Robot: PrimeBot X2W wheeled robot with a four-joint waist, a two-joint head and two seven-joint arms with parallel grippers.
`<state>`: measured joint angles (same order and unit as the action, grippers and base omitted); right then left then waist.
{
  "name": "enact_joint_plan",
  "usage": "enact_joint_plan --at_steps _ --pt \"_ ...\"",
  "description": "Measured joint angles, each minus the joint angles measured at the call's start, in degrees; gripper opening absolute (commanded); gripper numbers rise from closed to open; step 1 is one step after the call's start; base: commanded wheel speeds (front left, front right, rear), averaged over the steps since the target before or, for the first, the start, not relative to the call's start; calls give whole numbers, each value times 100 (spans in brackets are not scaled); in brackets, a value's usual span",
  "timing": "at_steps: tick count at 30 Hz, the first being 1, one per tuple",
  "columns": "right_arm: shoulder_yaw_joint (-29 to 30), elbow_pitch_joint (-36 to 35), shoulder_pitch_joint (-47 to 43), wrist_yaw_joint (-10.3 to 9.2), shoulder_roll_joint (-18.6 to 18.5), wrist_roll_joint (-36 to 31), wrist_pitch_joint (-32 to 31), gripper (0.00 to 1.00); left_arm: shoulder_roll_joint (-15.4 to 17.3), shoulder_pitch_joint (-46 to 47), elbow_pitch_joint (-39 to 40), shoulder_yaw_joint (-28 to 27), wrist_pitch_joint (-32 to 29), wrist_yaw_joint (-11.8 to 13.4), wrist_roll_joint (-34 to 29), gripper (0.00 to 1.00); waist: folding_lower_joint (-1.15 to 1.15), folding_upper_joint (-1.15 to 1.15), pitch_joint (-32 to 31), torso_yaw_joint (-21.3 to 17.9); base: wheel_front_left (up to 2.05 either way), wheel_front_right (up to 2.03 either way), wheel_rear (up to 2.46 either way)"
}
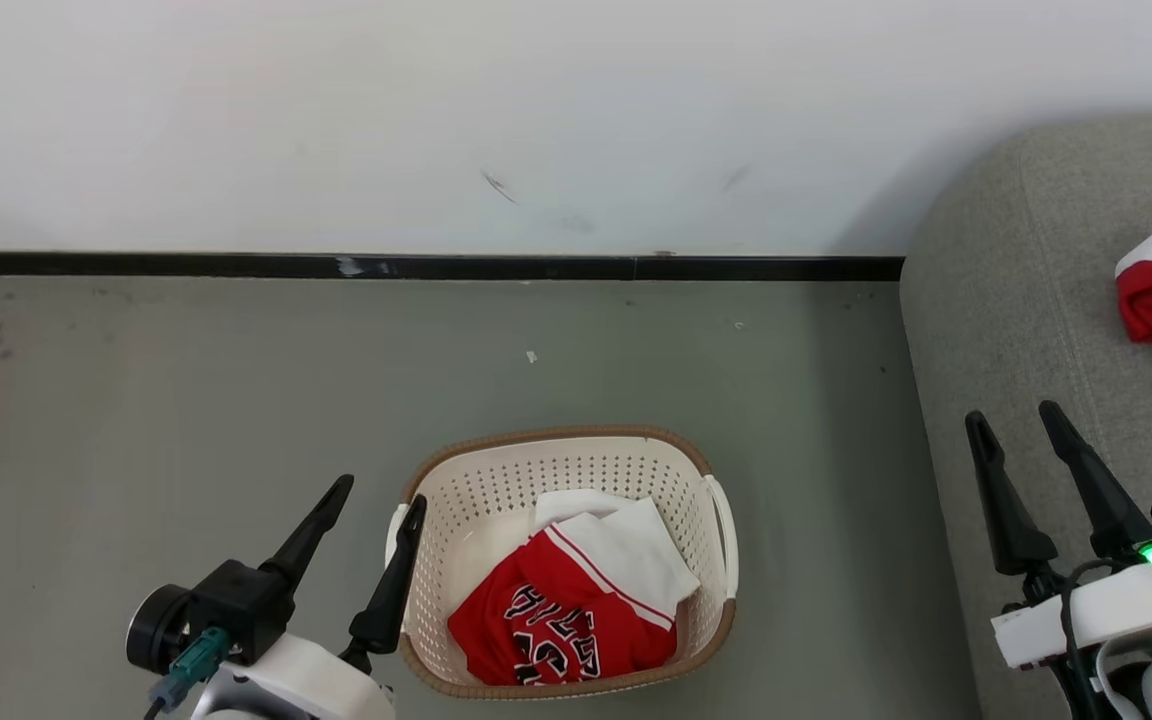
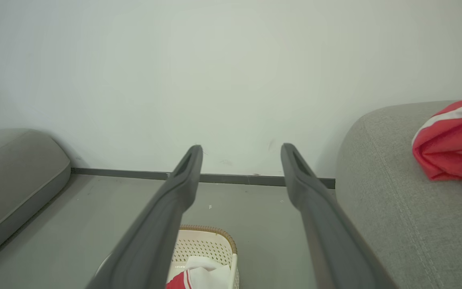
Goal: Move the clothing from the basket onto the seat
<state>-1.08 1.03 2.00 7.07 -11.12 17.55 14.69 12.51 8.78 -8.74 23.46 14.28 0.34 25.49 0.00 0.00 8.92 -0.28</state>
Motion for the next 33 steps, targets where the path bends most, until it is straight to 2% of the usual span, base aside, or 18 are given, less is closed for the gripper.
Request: enact_joint_plan --at_steps 16,33 --pt "31 -324 520 0 76 0 0 100 68 669 -70 96 -112 -134 -149 100 0 0 839 -214 0 0 0" --pt "13 -625 1115 0 227 31 1 100 74 1322 -563 309 -365 -353 -323 100 0 0 1817 -479 0 0 0"
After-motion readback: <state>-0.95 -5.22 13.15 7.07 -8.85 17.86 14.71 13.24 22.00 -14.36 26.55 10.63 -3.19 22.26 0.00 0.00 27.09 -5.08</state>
